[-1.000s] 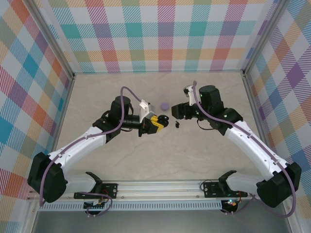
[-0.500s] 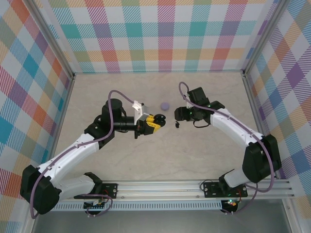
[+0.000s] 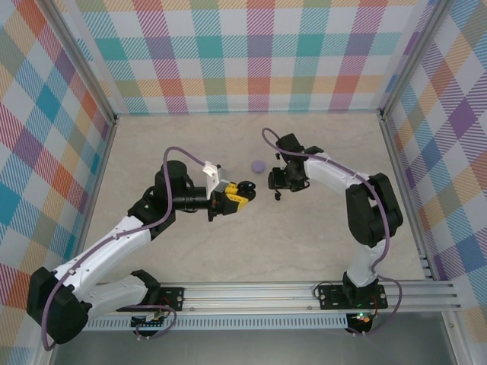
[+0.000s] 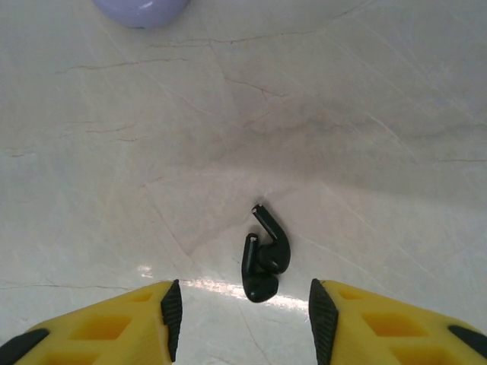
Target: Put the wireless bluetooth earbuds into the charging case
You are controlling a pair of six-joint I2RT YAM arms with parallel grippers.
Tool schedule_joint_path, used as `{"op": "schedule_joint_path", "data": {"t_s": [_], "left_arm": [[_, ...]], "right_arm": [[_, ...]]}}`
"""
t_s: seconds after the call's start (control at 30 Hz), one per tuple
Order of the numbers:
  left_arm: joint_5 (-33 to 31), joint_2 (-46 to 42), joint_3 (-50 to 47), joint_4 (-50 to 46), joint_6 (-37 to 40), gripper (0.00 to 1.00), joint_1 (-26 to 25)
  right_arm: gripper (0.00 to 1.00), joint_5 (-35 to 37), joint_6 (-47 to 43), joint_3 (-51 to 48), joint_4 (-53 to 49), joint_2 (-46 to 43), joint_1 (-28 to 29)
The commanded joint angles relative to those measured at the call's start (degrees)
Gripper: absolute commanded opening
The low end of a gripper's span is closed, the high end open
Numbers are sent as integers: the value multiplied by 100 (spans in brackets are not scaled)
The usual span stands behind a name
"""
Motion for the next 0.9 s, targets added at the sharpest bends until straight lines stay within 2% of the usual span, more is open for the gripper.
{"op": "schedule_joint_path", "data": {"t_s": [0.0, 0.23, 0.87], "left_arm": [[-30, -161, -101, 258, -83, 4, -94], [-47, -155, -96, 258, -118, 5, -86], [-77, -110, -123, 349, -175, 5, -94]], "right_arm": [[45, -71, -46, 262, -334, 193, -30], [38, -86, -158, 401, -508, 529, -34], [33, 282, 34, 456, -671, 850, -132]]}}
